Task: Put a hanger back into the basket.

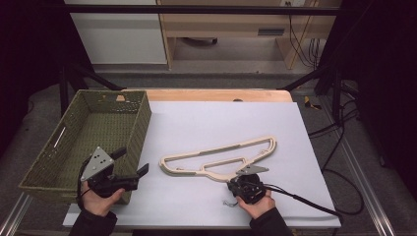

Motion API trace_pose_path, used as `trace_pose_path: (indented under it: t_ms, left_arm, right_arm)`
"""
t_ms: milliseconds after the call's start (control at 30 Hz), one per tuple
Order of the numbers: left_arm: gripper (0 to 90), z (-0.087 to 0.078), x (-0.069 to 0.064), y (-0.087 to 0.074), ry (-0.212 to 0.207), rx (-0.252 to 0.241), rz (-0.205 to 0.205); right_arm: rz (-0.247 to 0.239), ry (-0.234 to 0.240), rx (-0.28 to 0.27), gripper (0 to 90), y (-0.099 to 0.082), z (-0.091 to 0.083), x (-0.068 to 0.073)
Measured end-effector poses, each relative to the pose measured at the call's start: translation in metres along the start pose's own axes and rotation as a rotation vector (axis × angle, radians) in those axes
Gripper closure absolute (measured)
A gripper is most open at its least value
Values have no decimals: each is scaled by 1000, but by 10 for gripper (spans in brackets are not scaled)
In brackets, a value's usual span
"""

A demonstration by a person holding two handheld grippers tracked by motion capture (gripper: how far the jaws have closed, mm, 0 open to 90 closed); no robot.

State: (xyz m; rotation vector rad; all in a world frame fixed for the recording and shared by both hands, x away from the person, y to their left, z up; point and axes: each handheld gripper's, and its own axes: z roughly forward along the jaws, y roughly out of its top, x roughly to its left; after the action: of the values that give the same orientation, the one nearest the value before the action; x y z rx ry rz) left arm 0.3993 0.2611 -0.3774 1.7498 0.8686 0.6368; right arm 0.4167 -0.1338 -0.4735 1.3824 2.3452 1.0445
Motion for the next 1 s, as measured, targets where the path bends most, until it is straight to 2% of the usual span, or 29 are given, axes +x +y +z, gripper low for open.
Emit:
trace_pose_path:
  t_ms: [167,400,533,800,1000]
  left_arm:
    - [78,0,-1,0,1,0,-1]
    - [81,-1,-3,2,3,-9,5]
    - [85,-2,-9,5,-5,-17,12]
    - [90,1,-25,8,-35,-11,51]
    - [91,1,-25,8,-38,-11,48]
  right_arm:
    - [51,11,4,850,2,-3,-1]
    - [66,-1,-9,885,5,-9,-3]
    - [62,-9,-5,887,5,-9,-3]
    - [46,-30,-4,890,6,-12,-5]
    - [26,-45,10,883,4,-8,-6]
